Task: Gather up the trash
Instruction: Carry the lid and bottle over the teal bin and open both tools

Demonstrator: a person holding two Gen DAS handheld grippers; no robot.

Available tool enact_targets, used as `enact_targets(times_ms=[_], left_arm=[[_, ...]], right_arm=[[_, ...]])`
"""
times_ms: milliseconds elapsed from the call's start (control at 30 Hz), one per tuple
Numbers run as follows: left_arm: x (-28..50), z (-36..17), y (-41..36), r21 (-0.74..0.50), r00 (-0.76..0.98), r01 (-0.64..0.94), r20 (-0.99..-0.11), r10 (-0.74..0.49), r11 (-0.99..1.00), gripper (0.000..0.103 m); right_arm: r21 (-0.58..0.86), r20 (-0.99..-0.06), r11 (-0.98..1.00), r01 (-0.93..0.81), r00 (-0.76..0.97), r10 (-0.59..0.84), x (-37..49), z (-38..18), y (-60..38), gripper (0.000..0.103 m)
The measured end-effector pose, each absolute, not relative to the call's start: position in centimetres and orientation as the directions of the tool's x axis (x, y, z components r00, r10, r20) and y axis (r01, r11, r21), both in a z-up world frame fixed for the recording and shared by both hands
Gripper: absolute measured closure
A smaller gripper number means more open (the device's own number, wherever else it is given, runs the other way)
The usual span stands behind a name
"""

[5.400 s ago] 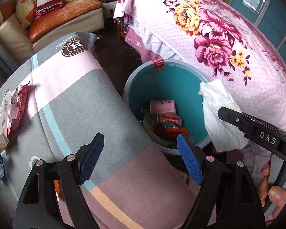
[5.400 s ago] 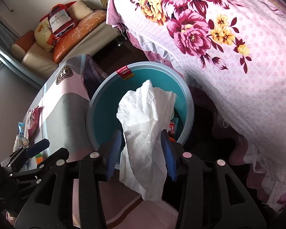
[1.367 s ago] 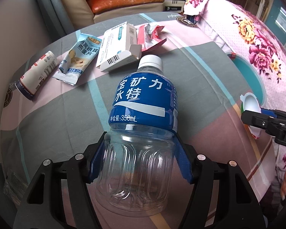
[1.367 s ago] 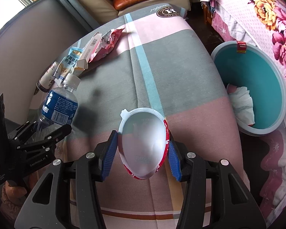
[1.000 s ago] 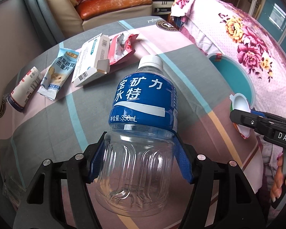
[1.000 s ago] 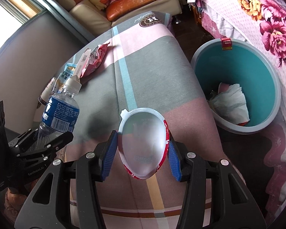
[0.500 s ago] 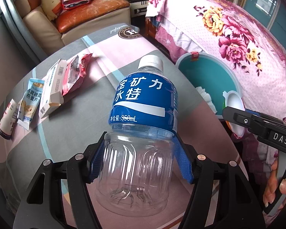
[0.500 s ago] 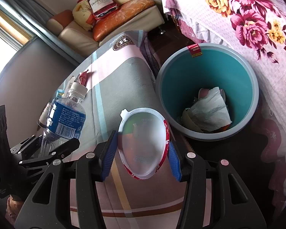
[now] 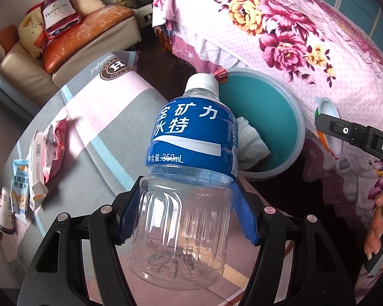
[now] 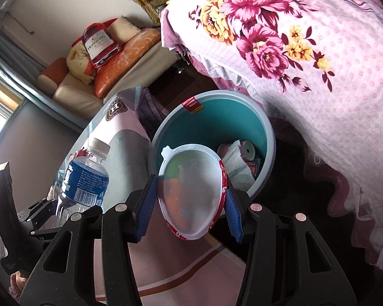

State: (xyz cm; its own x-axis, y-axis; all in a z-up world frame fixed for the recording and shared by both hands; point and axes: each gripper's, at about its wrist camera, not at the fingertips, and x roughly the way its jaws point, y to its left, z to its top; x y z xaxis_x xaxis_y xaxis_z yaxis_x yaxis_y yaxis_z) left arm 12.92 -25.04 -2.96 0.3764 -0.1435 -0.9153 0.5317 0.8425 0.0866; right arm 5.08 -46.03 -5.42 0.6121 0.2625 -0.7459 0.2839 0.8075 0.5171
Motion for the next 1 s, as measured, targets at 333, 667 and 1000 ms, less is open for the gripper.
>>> enact_targets(times_ms=[333, 667, 1000], left_arm=[[14.1, -4.9, -29.2, 0.037, 0.316, 0.570, -0.932, -0.177, 0.821, 0.036], [15.4, -6.2, -30.6, -0.010, 0.278, 0.568, -0.939, -0.203, 0.823, 0.036], [15.7, -5.0, -29.1, -0.005, 0.337, 0.530, -0.917, -0.216, 0.848, 0.013]], right_arm=[[0.483, -0.765, 0.819, 0.311, 0.605, 0.222, 6.0, -5.5, -47.6, 0.056], [0.454, -0.787, 0.826, 0.335, 0.585, 0.195, 6.5, -5.9, -48.1, 0.056], [0.430, -0.801, 0.842, 0.327, 0.568, 0.188, 7.1, -5.9, -47.1, 0.056]])
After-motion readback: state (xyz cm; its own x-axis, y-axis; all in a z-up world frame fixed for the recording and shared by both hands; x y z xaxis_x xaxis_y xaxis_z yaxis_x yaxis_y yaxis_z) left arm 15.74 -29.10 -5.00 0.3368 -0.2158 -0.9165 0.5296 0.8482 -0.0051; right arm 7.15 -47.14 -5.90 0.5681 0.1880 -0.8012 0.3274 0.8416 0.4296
